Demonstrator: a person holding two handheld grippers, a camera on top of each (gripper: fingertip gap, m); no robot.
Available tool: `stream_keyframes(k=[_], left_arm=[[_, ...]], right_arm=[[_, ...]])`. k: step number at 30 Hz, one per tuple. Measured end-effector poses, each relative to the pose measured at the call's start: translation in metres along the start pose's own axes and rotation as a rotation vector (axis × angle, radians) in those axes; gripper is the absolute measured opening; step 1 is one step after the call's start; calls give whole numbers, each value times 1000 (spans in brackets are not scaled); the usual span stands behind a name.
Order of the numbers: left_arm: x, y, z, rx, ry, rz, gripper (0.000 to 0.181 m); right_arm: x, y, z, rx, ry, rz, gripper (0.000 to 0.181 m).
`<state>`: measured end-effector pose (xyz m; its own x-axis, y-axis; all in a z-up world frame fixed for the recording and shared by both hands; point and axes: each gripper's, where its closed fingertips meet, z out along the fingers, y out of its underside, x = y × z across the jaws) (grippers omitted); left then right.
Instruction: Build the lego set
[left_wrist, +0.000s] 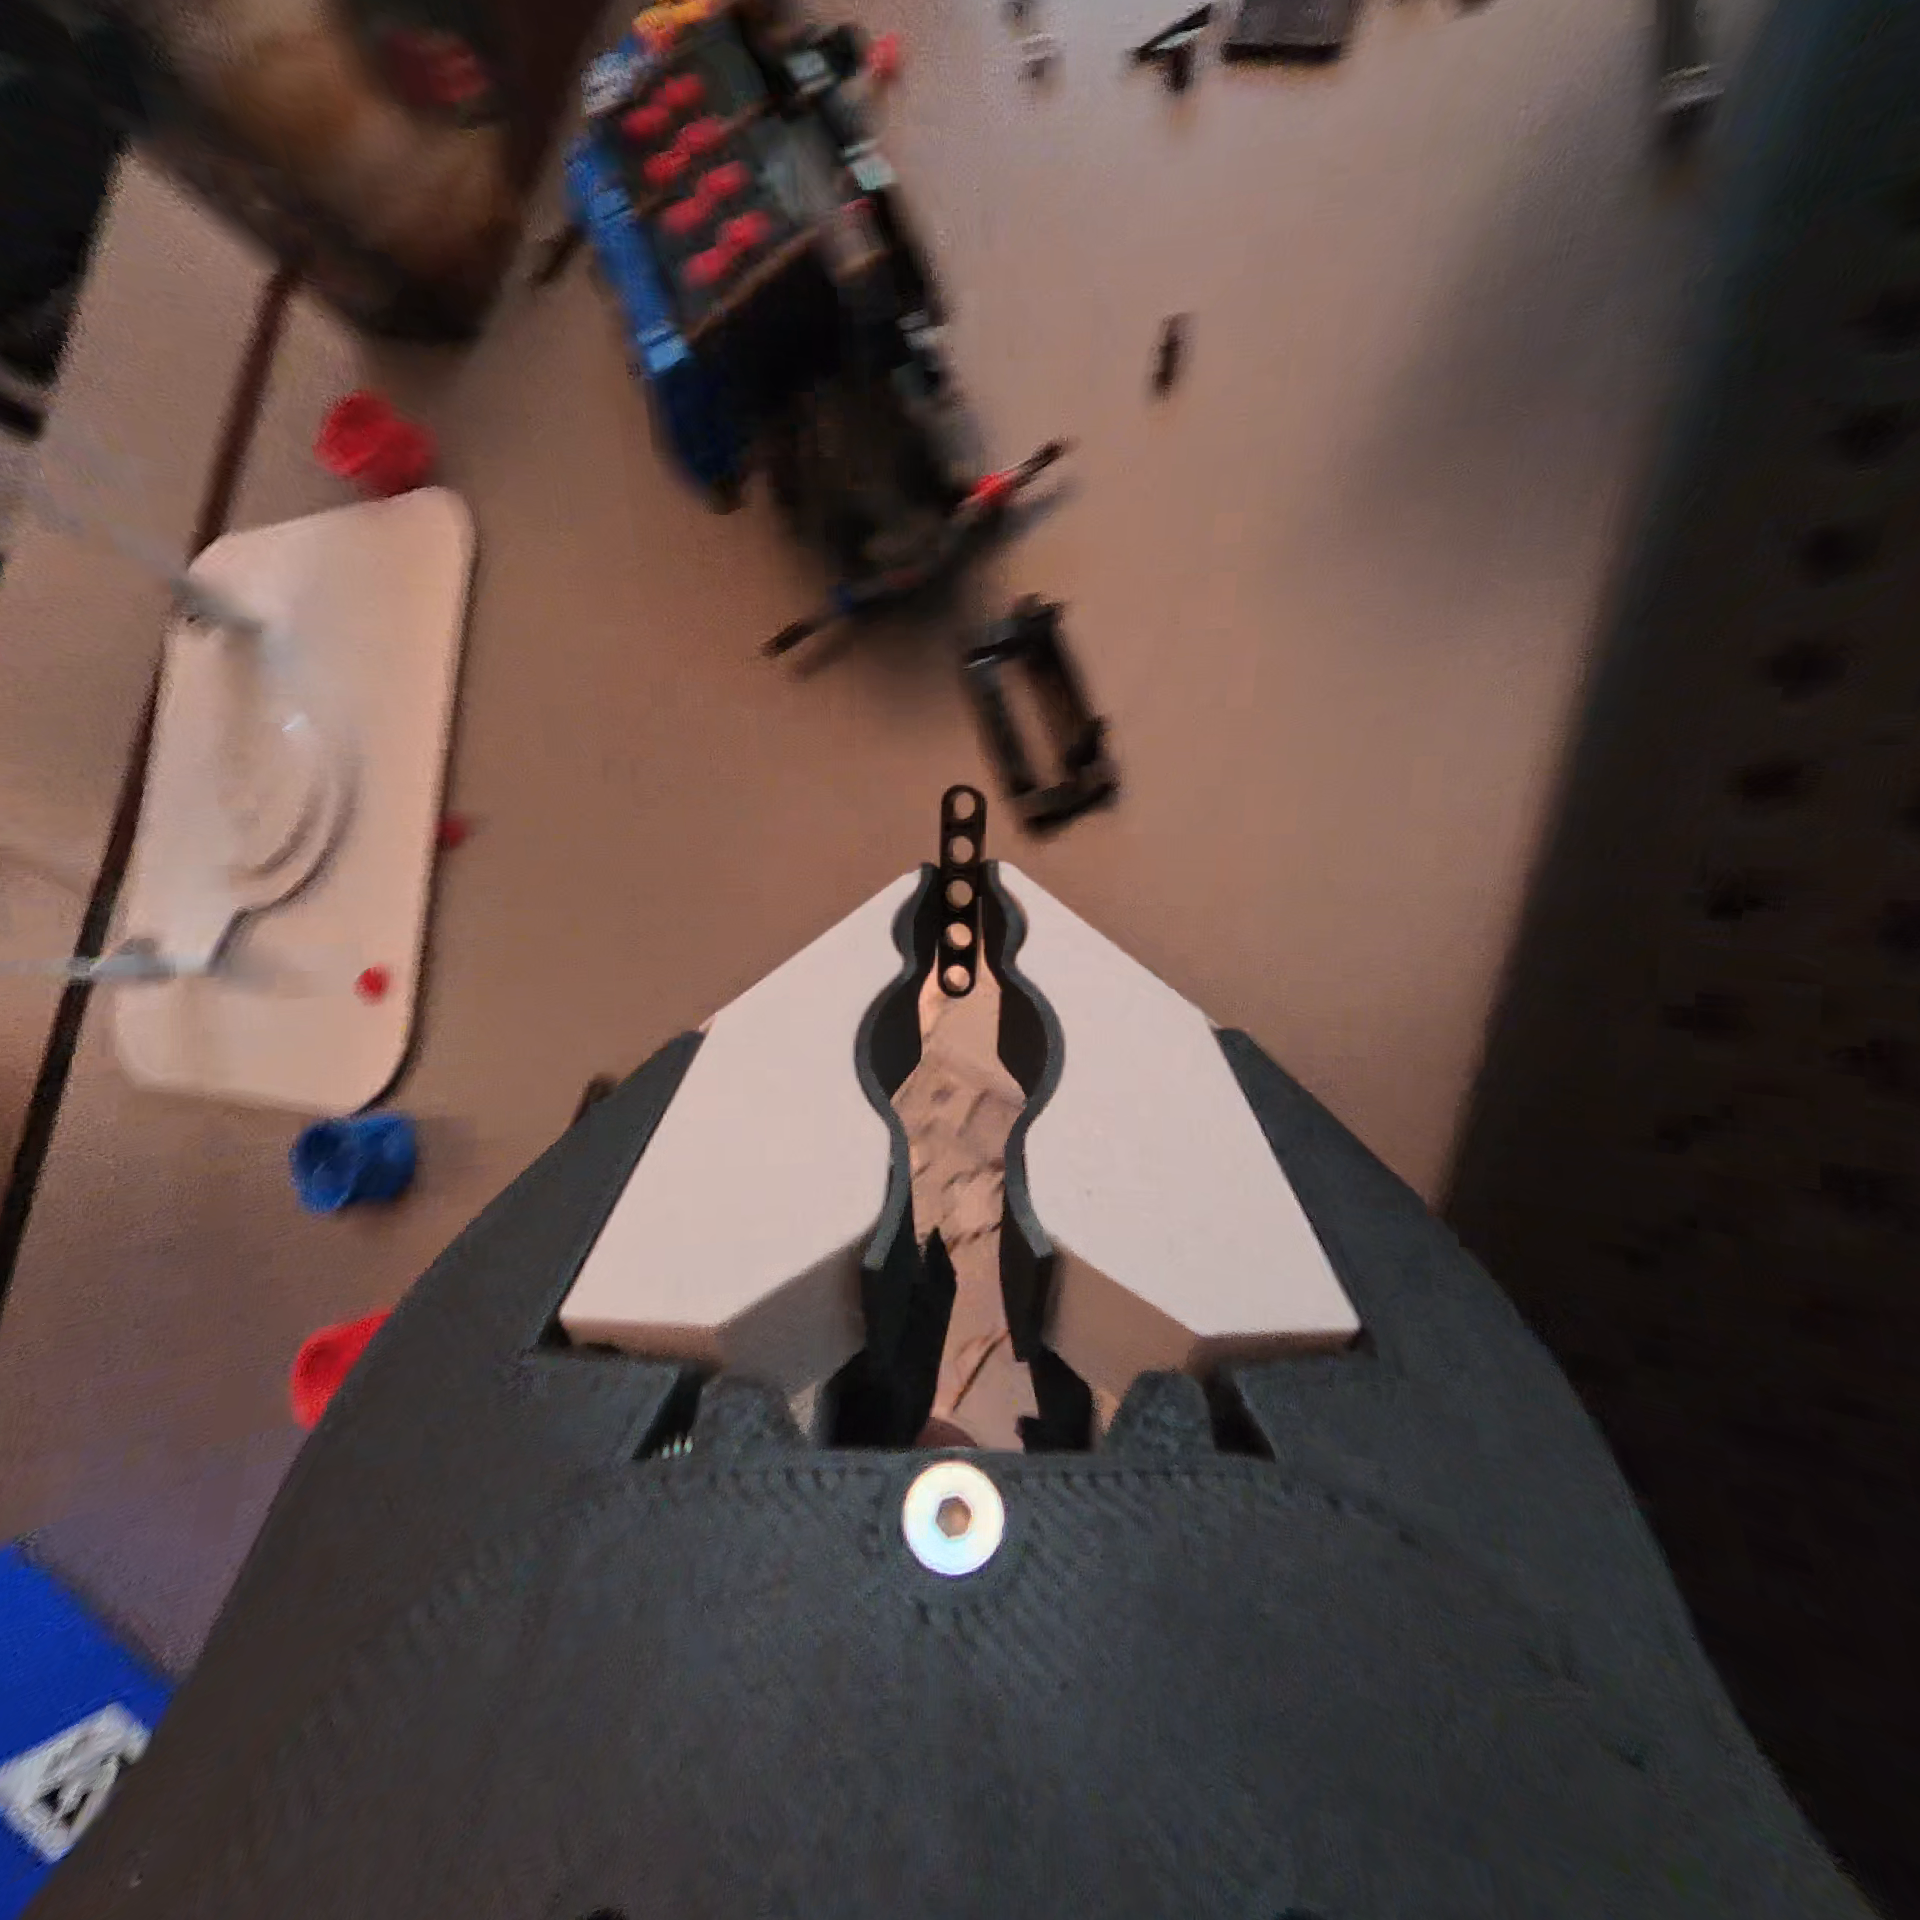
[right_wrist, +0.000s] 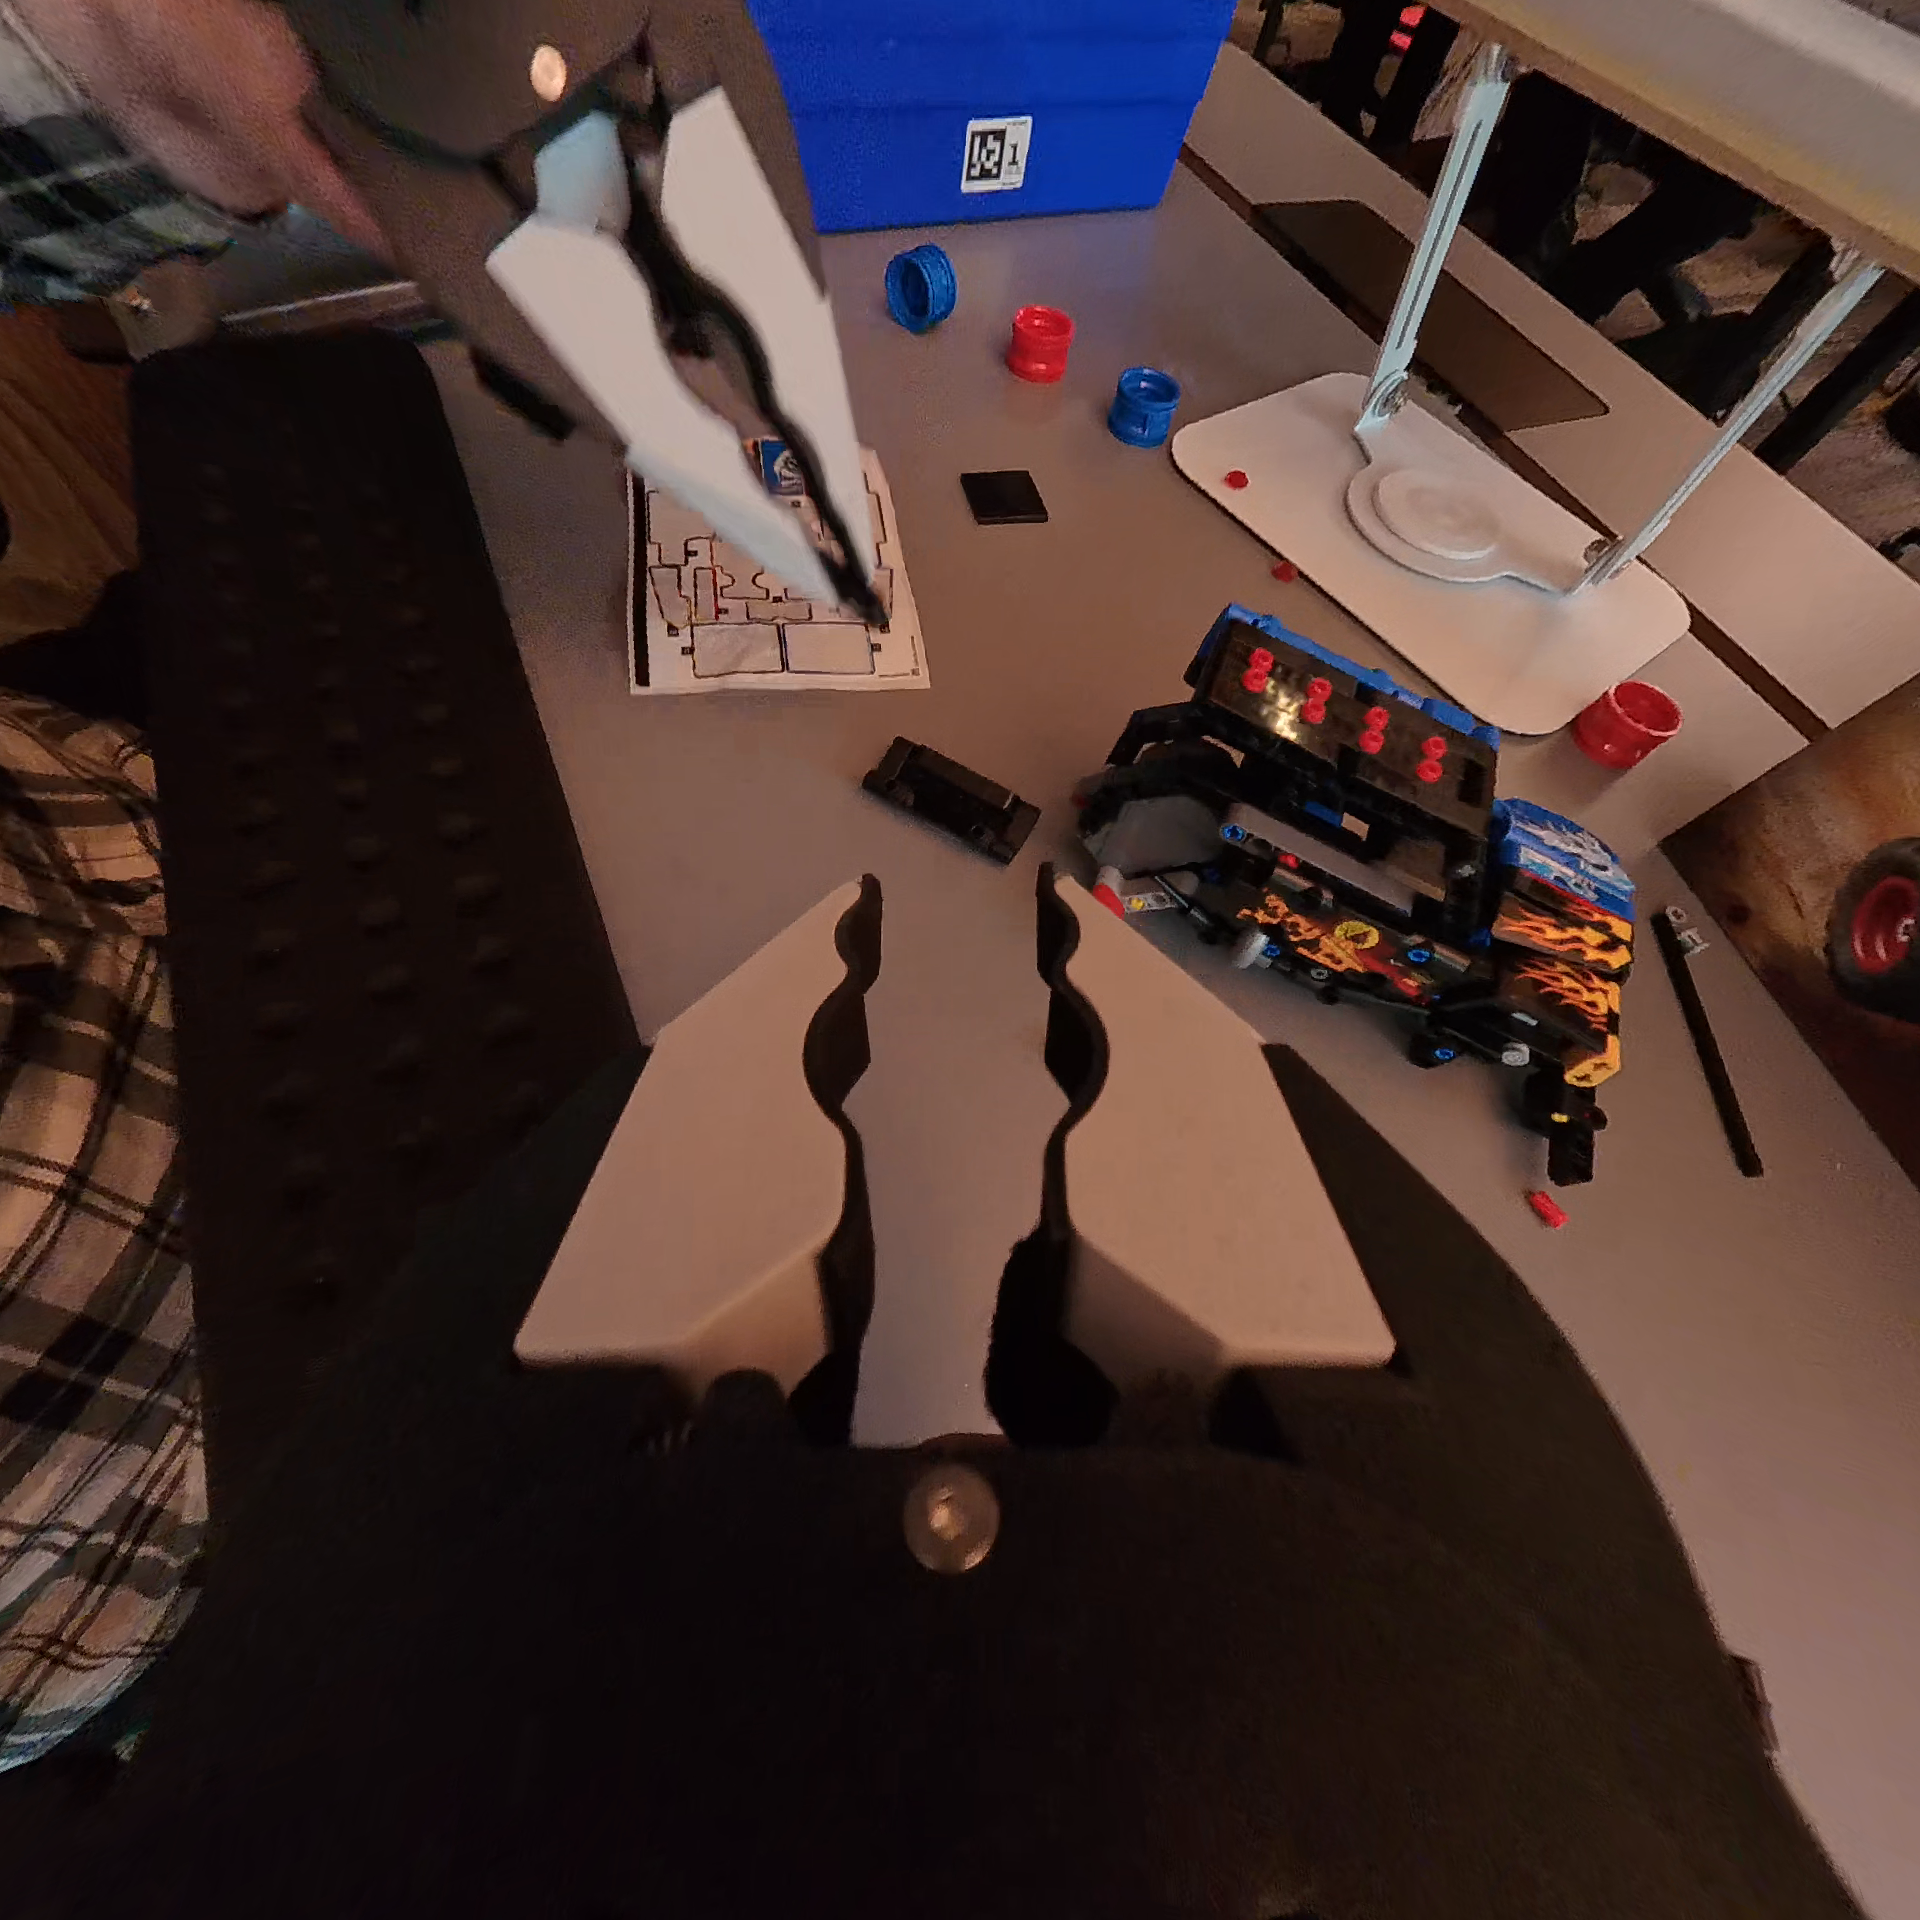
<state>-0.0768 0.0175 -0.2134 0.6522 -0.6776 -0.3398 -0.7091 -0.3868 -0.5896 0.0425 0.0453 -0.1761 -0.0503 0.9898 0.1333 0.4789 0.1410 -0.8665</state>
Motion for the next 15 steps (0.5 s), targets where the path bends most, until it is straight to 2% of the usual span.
stream_keyframes(k=[3,5,8,10,11,15], left_arm=[[45,-16,25,-10,93,45,6],[58,-22,39,-14,119,35,6],[66,-22,54,-32,144,11,7],[69,-21,59,-27,153,17,16],[67,-21,58,-24,143,5,25],[63,-20,48,23,170,-19,32]], right_arm=[[-2,9,-3,-14,-3,11,28],[-5,16,-4,-28,-7,18,27],[-7,26,-5,-51,-7,20,27],[-8,29,-4,-58,-10,23,26],[-9,30,-4,-58,-12,22,26],[-14,31,3,-62,-37,10,26]])
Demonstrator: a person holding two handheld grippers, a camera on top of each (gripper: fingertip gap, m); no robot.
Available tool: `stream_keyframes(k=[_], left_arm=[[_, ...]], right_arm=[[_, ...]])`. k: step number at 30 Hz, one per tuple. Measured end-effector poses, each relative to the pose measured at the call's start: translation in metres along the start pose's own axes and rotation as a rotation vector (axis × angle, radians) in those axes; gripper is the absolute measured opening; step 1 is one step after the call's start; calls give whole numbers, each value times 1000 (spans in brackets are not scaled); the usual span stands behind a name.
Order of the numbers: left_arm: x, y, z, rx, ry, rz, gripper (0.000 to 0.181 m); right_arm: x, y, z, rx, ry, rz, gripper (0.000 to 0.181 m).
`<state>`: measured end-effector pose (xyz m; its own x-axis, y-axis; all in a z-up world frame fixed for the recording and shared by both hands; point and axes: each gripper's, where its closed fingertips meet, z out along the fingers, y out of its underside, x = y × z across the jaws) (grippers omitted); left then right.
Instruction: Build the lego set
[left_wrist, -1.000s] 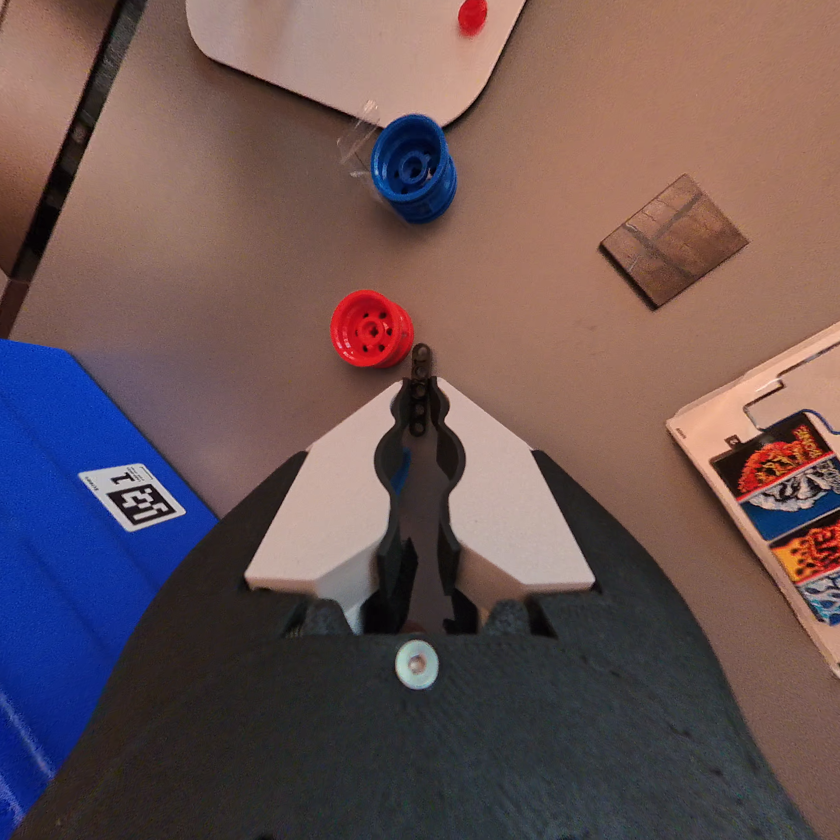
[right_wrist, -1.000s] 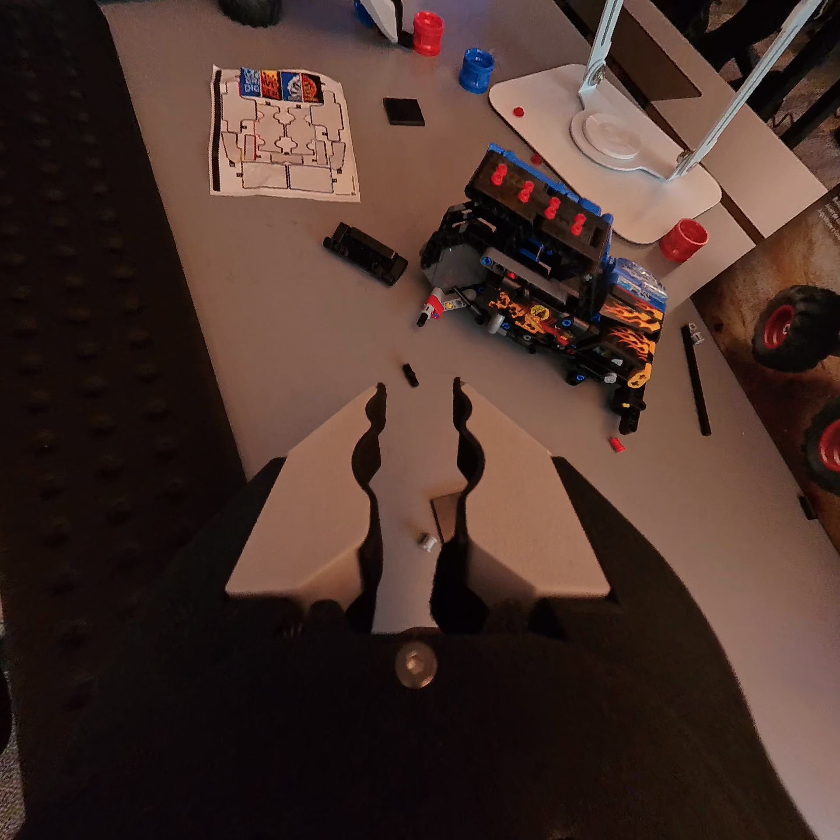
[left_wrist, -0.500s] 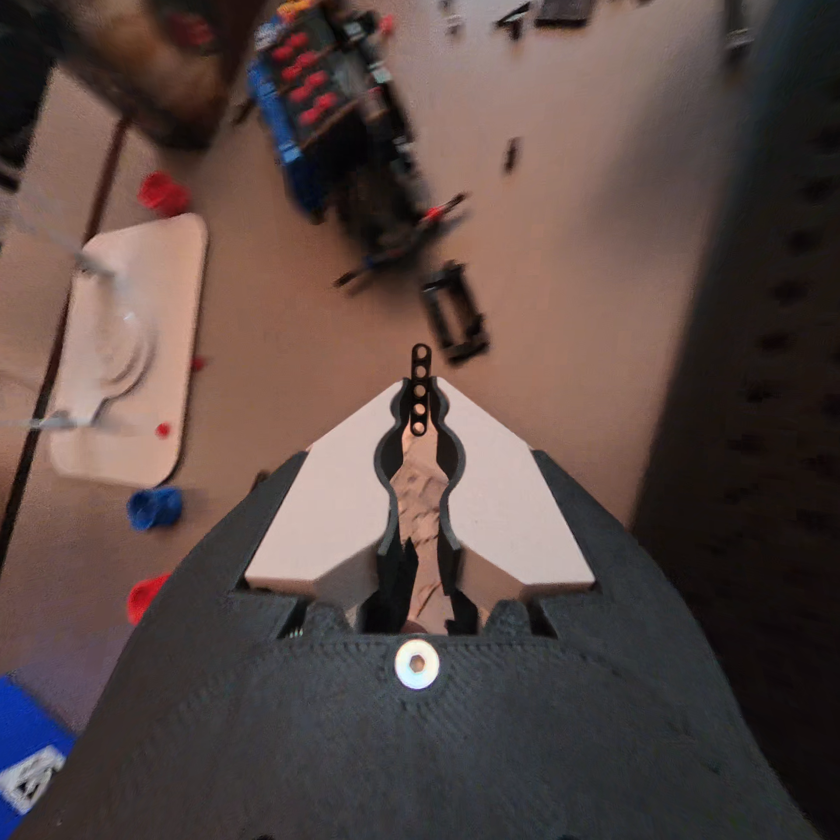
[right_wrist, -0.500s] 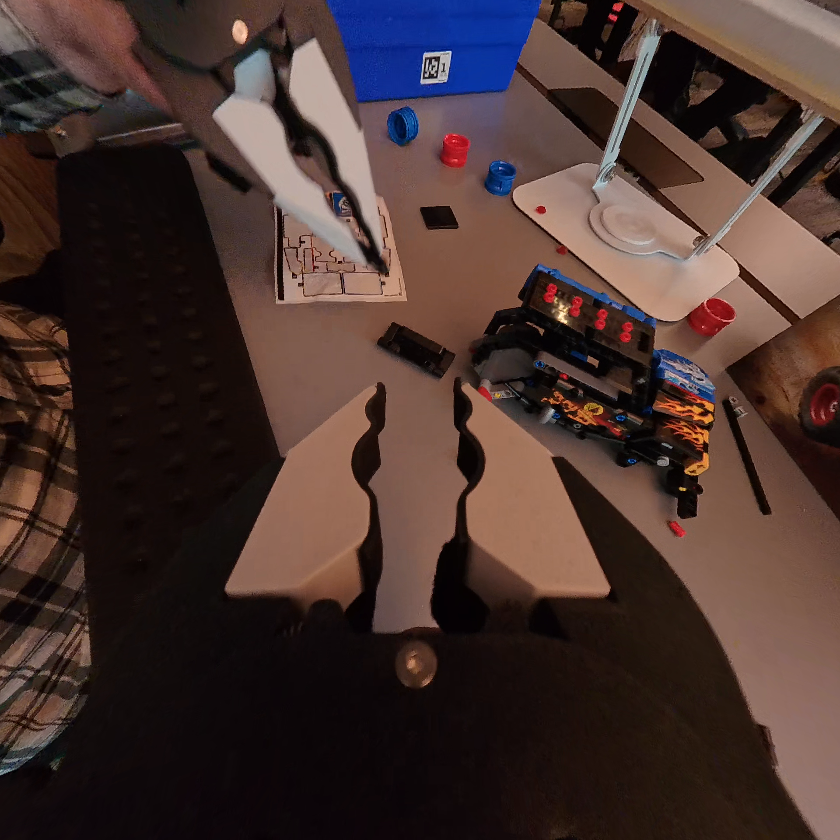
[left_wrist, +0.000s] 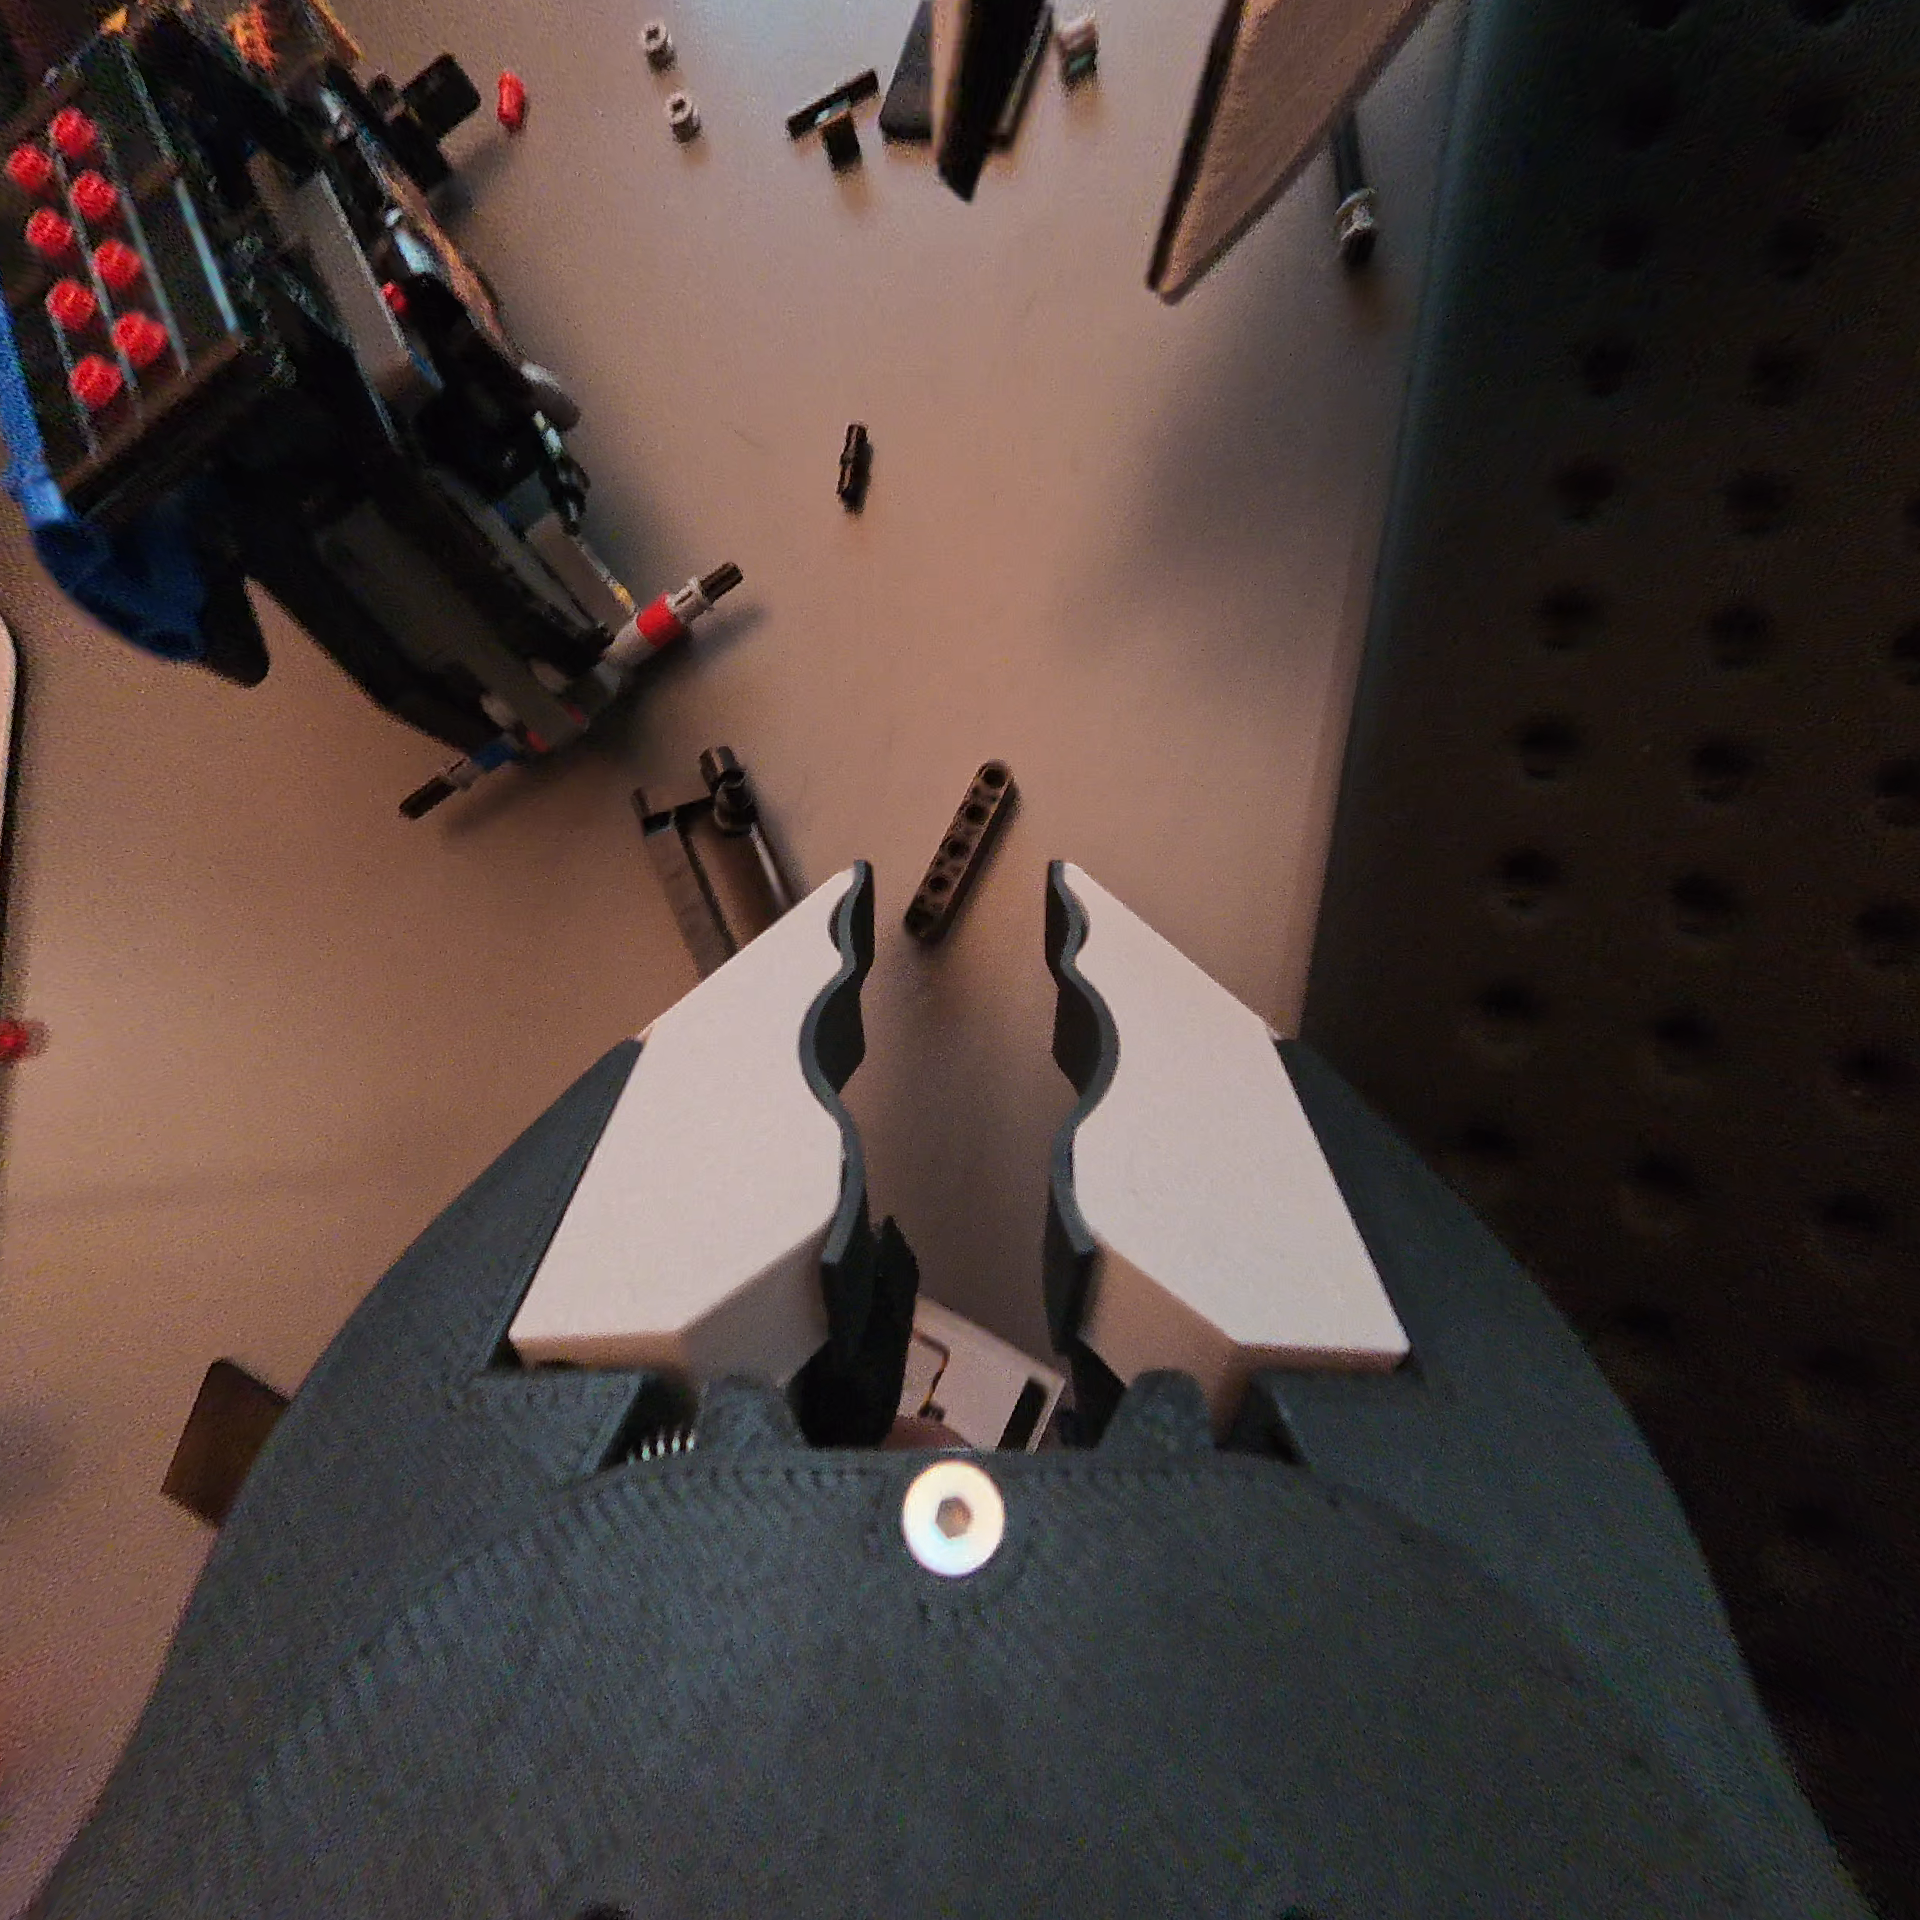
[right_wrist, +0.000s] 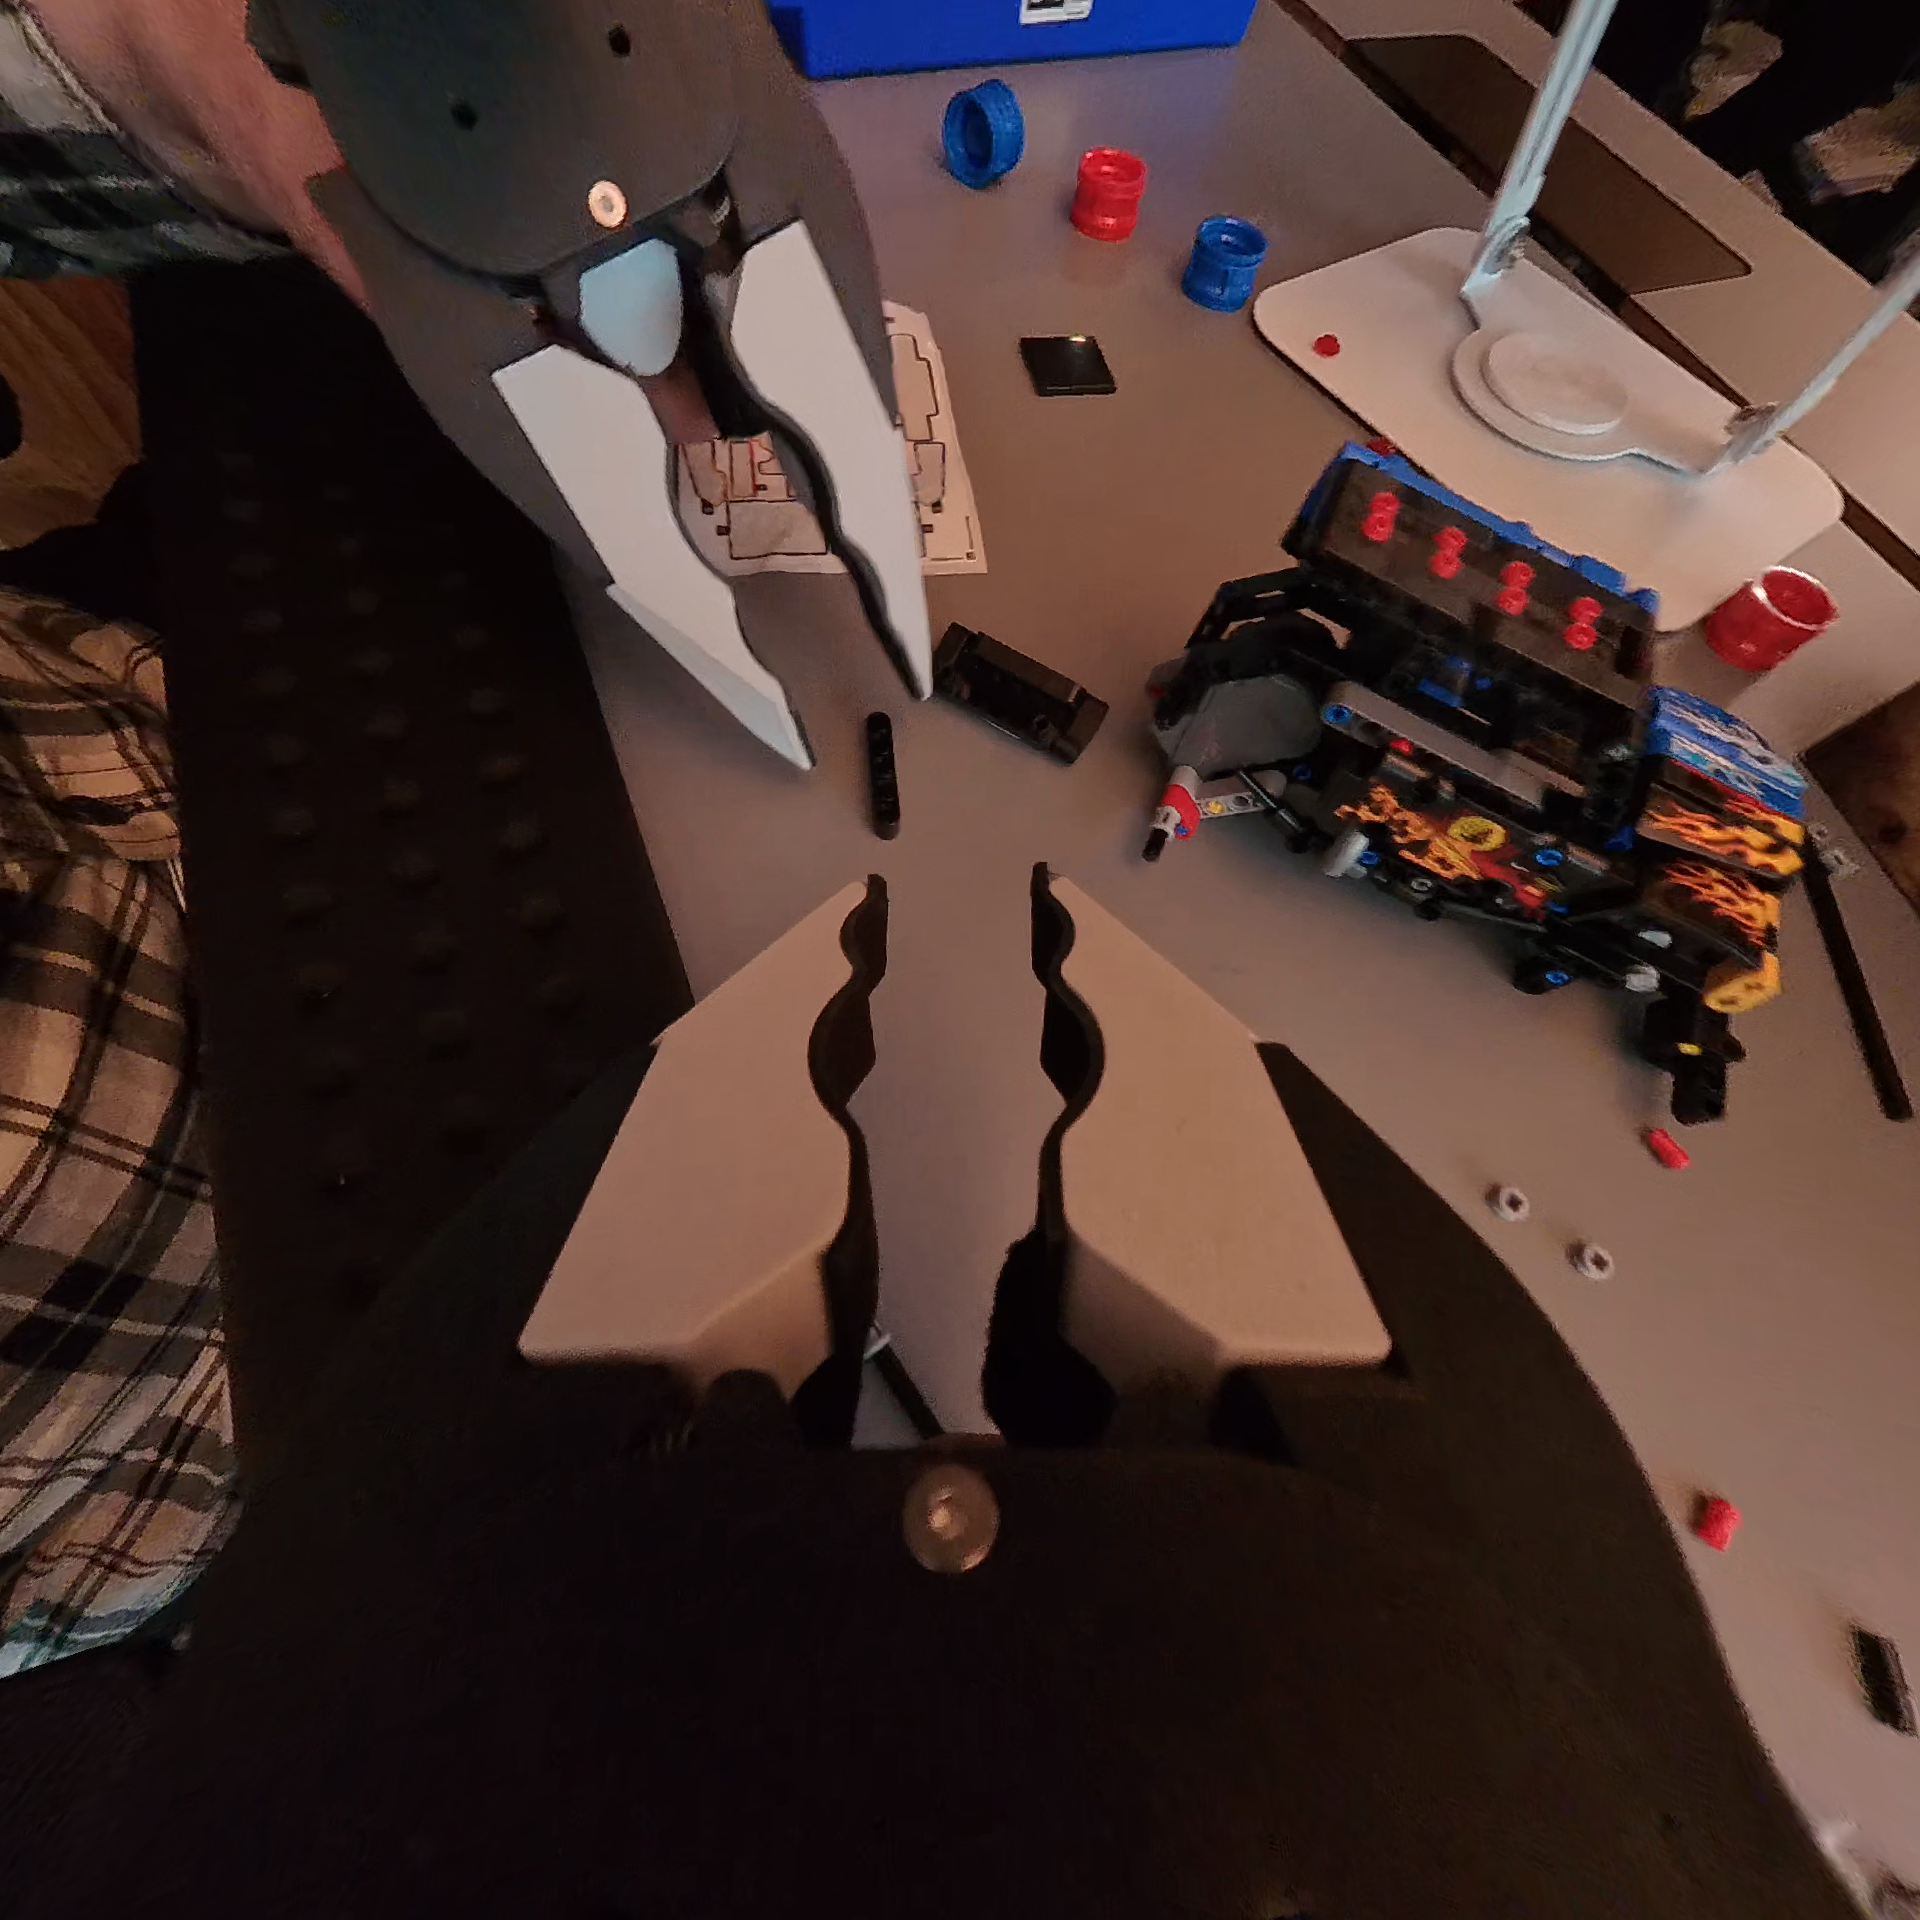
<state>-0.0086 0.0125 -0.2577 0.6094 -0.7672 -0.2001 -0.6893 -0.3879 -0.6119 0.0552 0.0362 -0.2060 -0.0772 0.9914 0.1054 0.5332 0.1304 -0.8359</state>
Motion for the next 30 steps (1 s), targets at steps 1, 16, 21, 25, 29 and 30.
stream_keyframes(k=[1,16,21,25,29,30], left_arm=[[-4,4,-2,-14,-12,4,34],[-40,22,3,-12,-82,-25,35],[-40,15,10,36,-76,-4,27],[-38,14,10,59,-48,41,26],[-33,13,9,78,2,80,26],[-33,13,9,79,14,76,26]], right_arm=[[-3,-1,4,-6,-12,-6,26],[-19,8,79,-266,-144,-80,15],[-25,17,87,-307,-189,-94,5],[-21,12,82,-271,-181,-147,5],[-10,-4,72,-184,-141,-258,5],[-7,-5,71,-179,-131,-302,5]])
